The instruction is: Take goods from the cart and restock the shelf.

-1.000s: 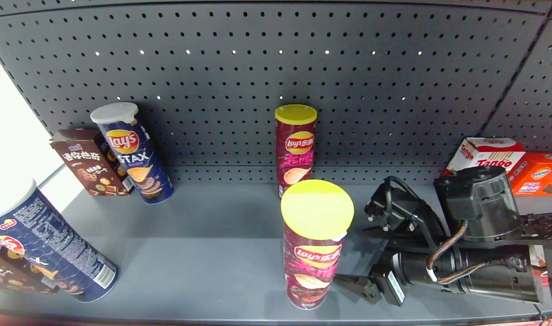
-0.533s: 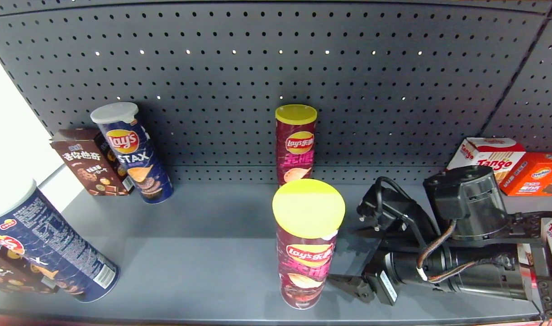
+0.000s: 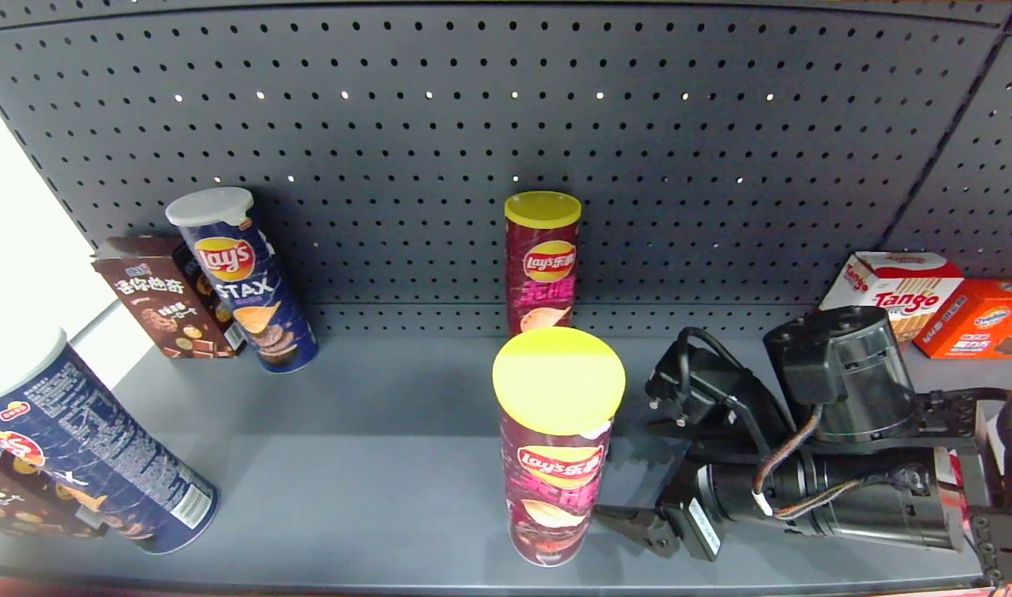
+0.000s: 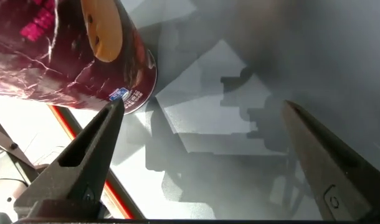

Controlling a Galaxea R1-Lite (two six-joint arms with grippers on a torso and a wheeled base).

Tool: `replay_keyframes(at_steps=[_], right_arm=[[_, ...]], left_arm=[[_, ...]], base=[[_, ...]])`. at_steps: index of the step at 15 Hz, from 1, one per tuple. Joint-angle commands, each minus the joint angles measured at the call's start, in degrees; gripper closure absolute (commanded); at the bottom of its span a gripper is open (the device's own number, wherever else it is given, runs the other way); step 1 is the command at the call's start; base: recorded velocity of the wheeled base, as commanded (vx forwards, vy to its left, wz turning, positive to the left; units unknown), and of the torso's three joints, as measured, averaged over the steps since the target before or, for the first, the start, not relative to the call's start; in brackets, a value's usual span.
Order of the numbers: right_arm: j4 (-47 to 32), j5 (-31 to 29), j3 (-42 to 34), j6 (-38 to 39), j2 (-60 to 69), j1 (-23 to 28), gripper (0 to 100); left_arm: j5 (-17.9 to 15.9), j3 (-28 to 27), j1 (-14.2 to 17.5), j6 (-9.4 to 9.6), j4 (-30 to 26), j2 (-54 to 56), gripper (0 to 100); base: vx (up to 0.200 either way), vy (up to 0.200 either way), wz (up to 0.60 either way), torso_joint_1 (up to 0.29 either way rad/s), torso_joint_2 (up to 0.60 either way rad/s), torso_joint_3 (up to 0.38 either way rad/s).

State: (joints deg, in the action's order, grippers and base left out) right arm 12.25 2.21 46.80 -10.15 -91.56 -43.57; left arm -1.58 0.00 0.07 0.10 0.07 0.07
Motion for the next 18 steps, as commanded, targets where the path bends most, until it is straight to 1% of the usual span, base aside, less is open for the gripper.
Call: replay_keyframes(at_steps=[1,3,5,6,7,8,9,10,11,12,13,14,15,16,17,18], right_arm=[[0.1,-0.2,-0.3,0.0,0.7,0.2,0],[0.1,-1.8,-0.7,0.2,4.4,2.1,0],[0.1,-2.1,-0.5,0.7,9.3,5.8,0],[0.4,-3.6,-0.2,2.0,12.6,8.1,0],[0.9,-4.3,-0.3,2.2,14.1,9.0,0],[2.0,-5.1,-0.8,3.1,17.9,11.8,0],[2.1,-5.1,-1.0,3.3,19.8,13.4,0],[2.1,-5.1,-1.5,3.4,22.8,16.7,0],[2.1,-5.0,-3.4,3.4,28.7,21.9,0],[2.2,-5.2,-5.5,3.6,33.2,25.0,0],[2.2,-5.2,-5.5,3.6,33.2,25.0,0],[2.1,-5.2,-12.0,3.8,43.5,32.1,0],[2.0,-5.2,-15.1,3.8,48.8,35.7,0],[2.0,-5.2,-15.1,3.8,48.8,35.7,0],[1.4,-4.8,-20.1,3.7,60.4,42.4,0],[0.3,-4.8,-22.1,3.7,65.4,44.4,0]], left_arm=[[0.0,0.0,0.0,-0.01,0.0,-0.1,0],[0.0,0.0,0.0,-0.01,0.0,-0.1,0],[0.0,0.0,0.0,-0.01,0.0,-0.1,0],[-0.1,0.0,0.0,0.08,0.0,-0.1,0],[-0.1,0.0,0.0,0.08,0.0,-0.1,0],[-0.2,0.0,-0.1,0.08,0.0,-0.1,0],[-0.1,0.0,-0.1,0.08,0.0,-0.1,0],[-0.1,0.0,0.0,0.08,0.0,-0.1,0],[-0.1,0.0,-0.1,0.08,0.0,-0.1,0],[-0.1,0.0,-0.1,0.08,0.0,-0.1,0],[-0.1,0.0,-0.1,0.08,0.0,-0.1,0],[-0.2,0.0,-0.1,0.17,0.0,-0.1,0],[-0.2,0.0,-0.1,0.17,0.0,-0.1,0],[-0.2,0.0,-0.1,0.17,0.0,-0.1,0],[-0.2,0.0,-0.1,0.17,0.0,-0.1,0],[-0.2,0.0,-0.1,0.17,0.0,-0.1,0]], base=[[0.000,0.000,0.00,0.000,0.00,0.000],[0.000,0.000,0.00,0.000,0.00,0.000],[0.000,0.000,0.00,0.000,0.00,0.000],[0.000,0.000,0.00,0.000,0.00,0.000],[0.000,0.000,0.00,0.000,0.00,0.000],[0.000,0.000,0.00,0.000,0.00,0.000],[0.000,0.000,0.00,0.000,0.00,0.000],[0.000,0.000,0.00,0.000,0.00,0.000],[0.000,0.000,0.00,0.000,0.00,0.000],[0.000,0.000,0.00,0.000,0.00,0.000],[0.000,0.000,0.00,0.000,0.00,0.000],[0.000,0.000,0.00,0.000,0.00,0.000],[0.000,0.000,0.00,0.000,0.00,0.000],[0.000,0.000,0.00,0.000,0.00,0.000],[0.000,0.000,0.00,0.000,0.00,0.000],[0.000,0.000,0.00,0.000,0.00,0.000]])
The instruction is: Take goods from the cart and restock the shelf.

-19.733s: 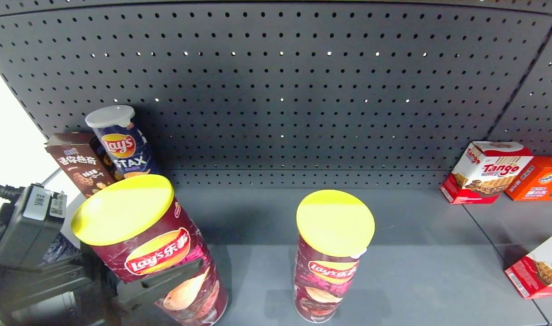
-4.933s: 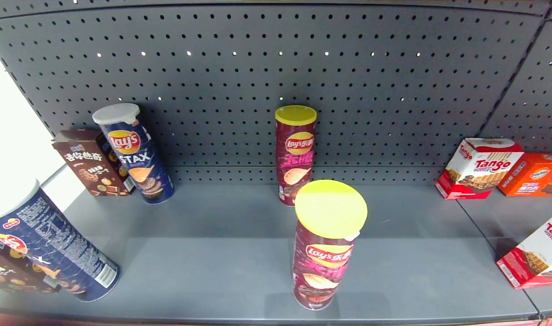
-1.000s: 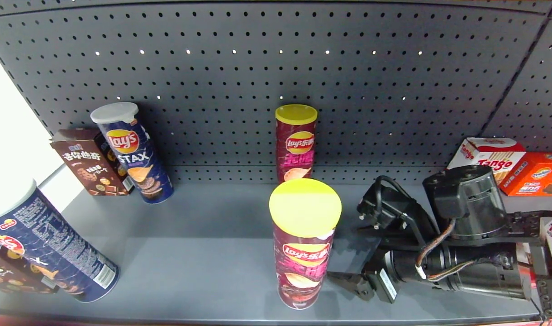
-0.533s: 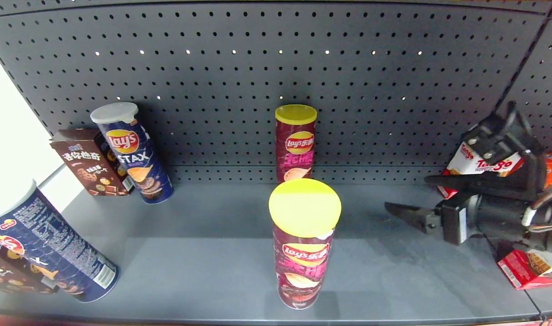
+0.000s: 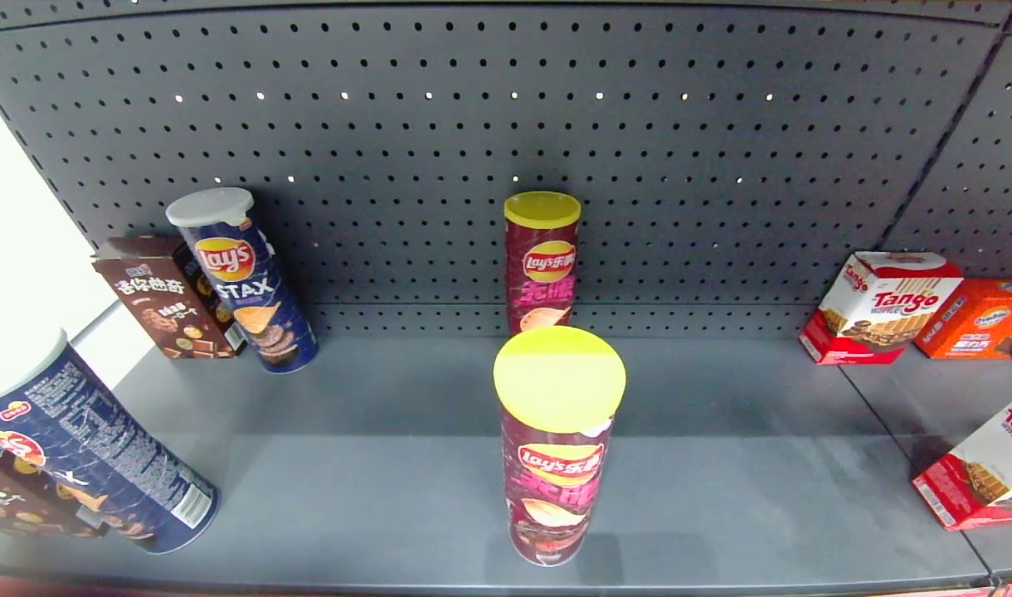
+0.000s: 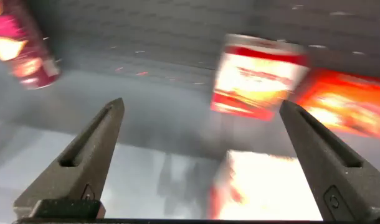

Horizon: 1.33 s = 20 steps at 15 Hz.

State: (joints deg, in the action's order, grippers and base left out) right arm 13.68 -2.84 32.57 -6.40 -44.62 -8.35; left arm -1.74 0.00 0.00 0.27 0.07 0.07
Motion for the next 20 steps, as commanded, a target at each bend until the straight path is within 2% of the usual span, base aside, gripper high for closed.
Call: replay_keyframes(at_steps=[1,4,6,7,8,10,20], right_arm=[[-3.8,0.2,-9.5,0.0,22.8,10.7,0],[-21.9,-0.1,-17.5,0.7,40.6,11.4,0],[-14.9,-0.1,-23.3,2.9,40.0,11.4,0],[-11.1,-0.2,-31.3,3.1,40.0,11.5,0],[-9.2,0.0,-32.6,3.7,40.0,11.3,0],[-14.0,2.9,-32.5,5.0,44.6,7.9,0],[-13.8,2.8,-32.6,6.4,44.5,8.4,0]], left_arm=[[0.0,0.0,0.0,0.00,0.0,-0.1,0],[0.1,0.0,0.0,0.00,0.0,-0.1,0],[0.1,0.0,0.1,0.00,0.0,-0.1,0],[0.1,0.0,0.0,0.00,0.0,-0.1,0],[0.2,0.0,0.0,0.00,0.1,-0.1,0],[0.2,0.0,0.1,0.00,0.0,-0.1,0],[0.2,0.0,0.1,0.00,0.1,-0.1,0]], base=[[0.000,0.000,0.00,0.000,0.00,0.000],[0.000,0.000,0.00,0.000,0.00,0.000],[0.000,0.000,0.00,0.000,0.00,0.000],[0.000,0.000,0.00,0.000,0.00,0.000],[0.000,0.000,0.00,0.000,0.00,0.000],[0.000,0.000,0.00,0.000,0.00,0.000],[0.000,0.000,0.00,0.000,0.00,0.000]])
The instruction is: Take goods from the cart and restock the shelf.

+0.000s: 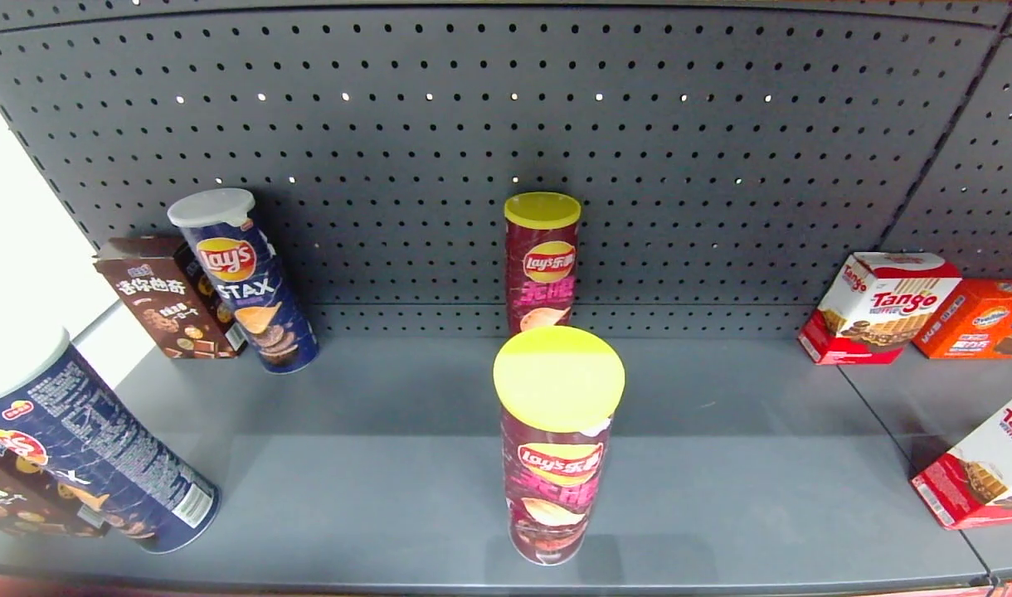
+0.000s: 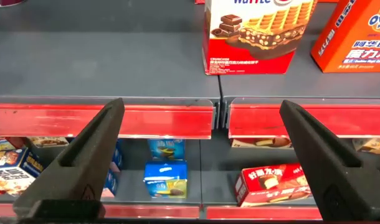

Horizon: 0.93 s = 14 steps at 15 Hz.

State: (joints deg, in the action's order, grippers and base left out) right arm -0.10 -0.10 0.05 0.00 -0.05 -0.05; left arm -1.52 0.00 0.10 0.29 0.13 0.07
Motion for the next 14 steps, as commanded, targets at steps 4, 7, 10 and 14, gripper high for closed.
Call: replay_keyframes(at_steps=[4,7,10,14], right_arm=[[0.0,0.3,0.0,-0.2,0.0,0.0,0],[0.0,0.4,0.0,-0.1,0.0,0.0,0],[0.0,0.4,0.0,-0.1,0.0,0.0,0],[0.0,0.4,0.0,-0.1,0.0,0.0,0]], left_arm=[[-0.3,0.0,0.0,0.76,0.0,-0.1,0],[2.4,0.0,0.0,-0.73,0.1,-0.1,0],[2.4,0.0,0.0,-0.73,0.1,-0.1,0],[2.1,0.0,0.0,-0.73,0.1,-0.1,0]], base=[[0.000,0.000,0.00,0.000,0.00,0.000],[-0.067,0.000,0.00,0.001,0.00,0.001],[0.000,0.000,0.00,0.000,0.00,0.000],[0.000,0.100,0.00,-0.001,0.00,0.001]])
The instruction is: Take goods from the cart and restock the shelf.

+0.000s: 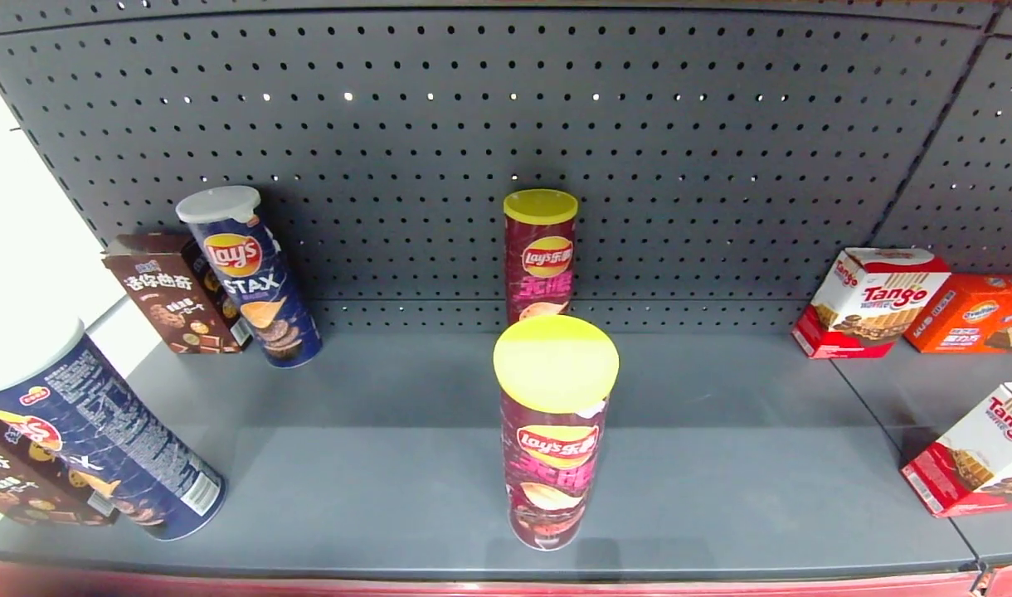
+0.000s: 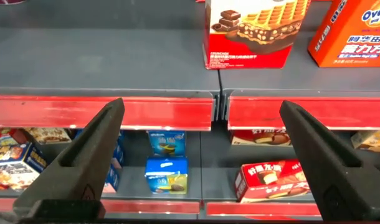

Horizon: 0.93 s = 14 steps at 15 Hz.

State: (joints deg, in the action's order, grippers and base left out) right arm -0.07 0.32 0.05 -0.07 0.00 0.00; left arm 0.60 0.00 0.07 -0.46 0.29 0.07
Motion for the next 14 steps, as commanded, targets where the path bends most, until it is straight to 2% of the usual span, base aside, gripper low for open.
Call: replay_keyframes(at_steps=[1,14], right_arm=[[0.0,0.0,0.0,0.0,-0.1,0.0,0],[0.0,0.0,0.0,0.0,-0.1,0.0,0]], left_arm=[[0.0,0.0,0.0,-0.06,0.0,-0.1,0],[-0.1,0.0,0.0,0.02,0.0,-0.1,0]], base=[[0.000,0.000,0.00,0.000,0.00,0.000],[0.000,0.015,0.00,0.000,0.00,0.001]])
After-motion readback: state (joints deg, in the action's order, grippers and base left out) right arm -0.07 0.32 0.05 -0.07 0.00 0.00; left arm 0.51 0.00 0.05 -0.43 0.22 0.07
